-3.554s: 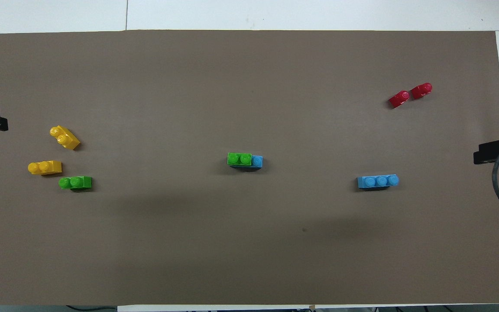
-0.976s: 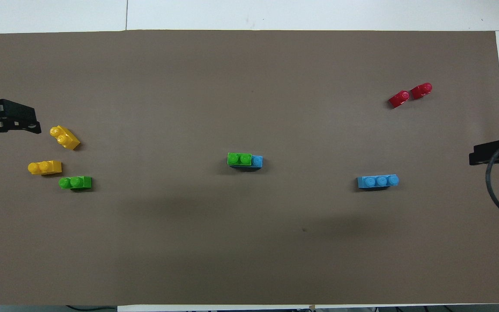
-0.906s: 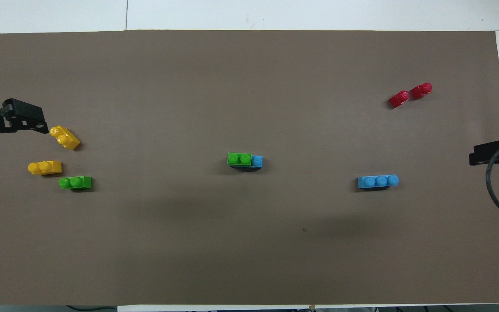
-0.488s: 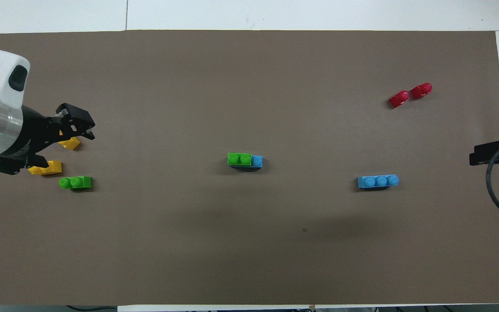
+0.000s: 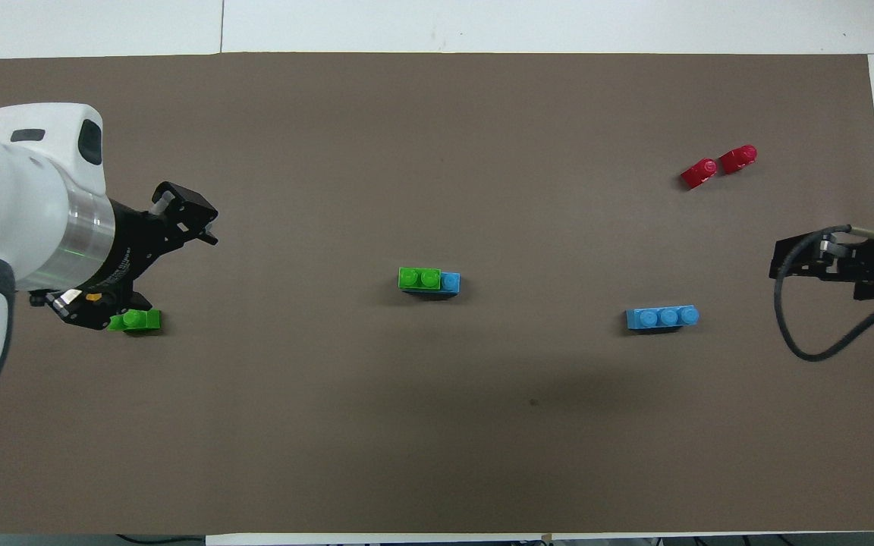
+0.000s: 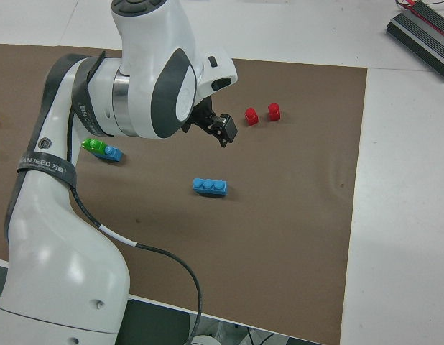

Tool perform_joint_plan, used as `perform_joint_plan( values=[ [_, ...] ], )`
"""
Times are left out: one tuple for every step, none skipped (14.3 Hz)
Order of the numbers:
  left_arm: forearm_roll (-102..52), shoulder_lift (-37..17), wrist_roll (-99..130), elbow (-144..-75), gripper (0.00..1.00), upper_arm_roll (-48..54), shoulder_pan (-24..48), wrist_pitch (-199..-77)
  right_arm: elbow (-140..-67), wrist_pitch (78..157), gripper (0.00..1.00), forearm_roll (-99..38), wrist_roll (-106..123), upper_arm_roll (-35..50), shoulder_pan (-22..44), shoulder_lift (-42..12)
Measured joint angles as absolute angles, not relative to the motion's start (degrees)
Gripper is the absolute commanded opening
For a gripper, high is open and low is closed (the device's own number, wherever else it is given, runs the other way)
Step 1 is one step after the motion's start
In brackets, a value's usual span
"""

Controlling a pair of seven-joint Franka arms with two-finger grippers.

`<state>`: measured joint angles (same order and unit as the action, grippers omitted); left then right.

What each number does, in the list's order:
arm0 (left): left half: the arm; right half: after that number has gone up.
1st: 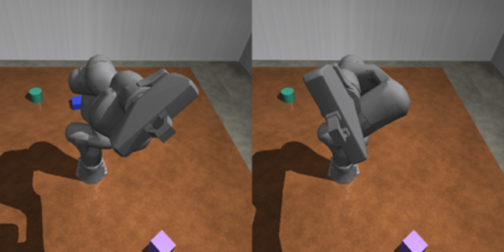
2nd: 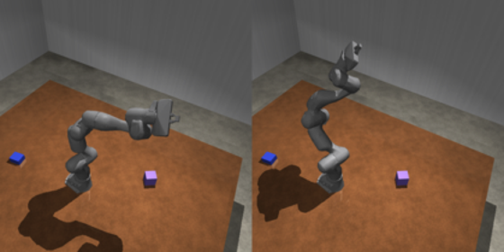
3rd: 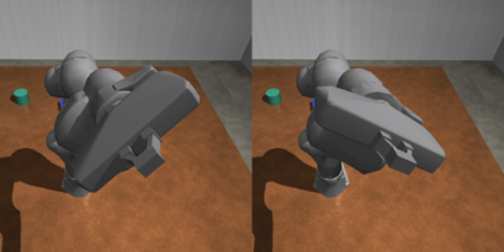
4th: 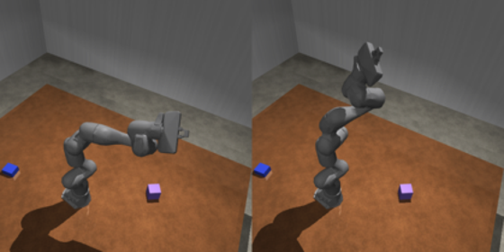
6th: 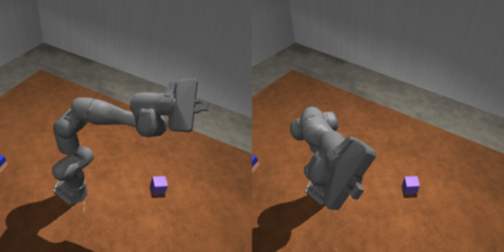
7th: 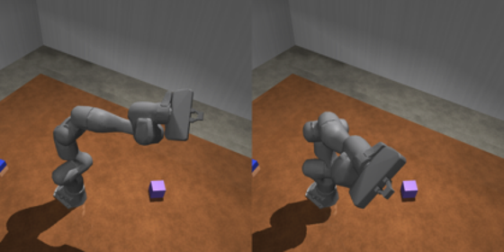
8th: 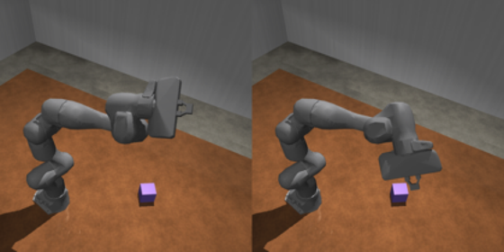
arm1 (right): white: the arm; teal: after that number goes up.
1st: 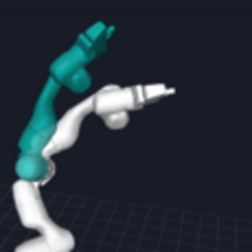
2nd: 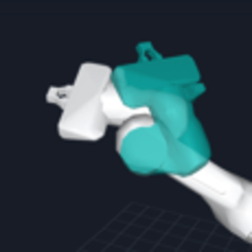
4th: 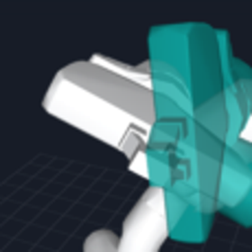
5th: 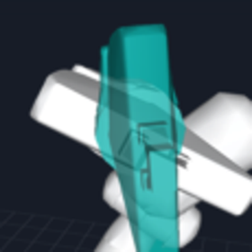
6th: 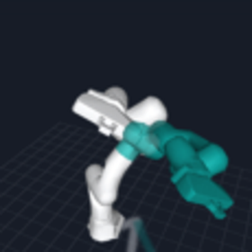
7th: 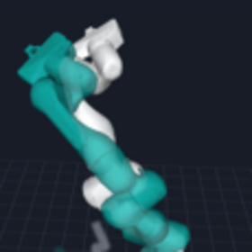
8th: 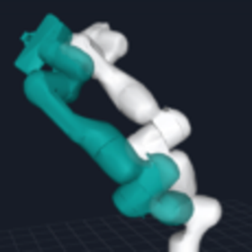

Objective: Remove green block with left arm and hold with right
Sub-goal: 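Move the left gripper toward the green-blue brick while the right gripper approaches it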

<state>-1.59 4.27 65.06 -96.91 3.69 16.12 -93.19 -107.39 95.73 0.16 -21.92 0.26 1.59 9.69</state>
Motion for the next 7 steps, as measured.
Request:
perform_joint_plan(
  values=[
    [-1.6,4.6,69.1,-98.1,1.0,3.7,16.9,-95.0,-108.2,96.0,0.97,-0.8,-27.1,0.3,3.1,9.6],
    [-1.9,5.0,73.1,-99.2,1.0,3.7,17.6,-96.7,-109.1,96.6,0.97,-2.4,-32.2,0.4,4.3,9.6],
    [-2.4,5.2,77.0,-99.8,1.0,3.8,18.1,-98.2,-110.2,97.9,0.97,-4.4,-36.3,0.5,5.1,9.6],
    [-3.2,5.4,80.5,-100.3,1.0,3.8,18.4,-99.4,-111.3,99.2,0.97,-5.8,-39.1,0.5,5.9,9.5],
    [-3.9,5.6,84.0,-100.5,1.0,3.8,18.7,-100.4,-112.3,100.5,0.97,-6.5,-41.0,0.5,6.5,9.4],
    [-4.2,5.7,87.2,-100.9,1.0,3.7,19.1,-101.4,-113.1,101.6,0.97,-6.6,-42.3,0.5,7.0,9.3],
    [-4.4,5.8,90.3,-101.4,1.0,3.7,19.8,-102.5,-113.6,102.2,0.97,-6.8,-43.5,0.5,7.7,9.2]
  ],
)
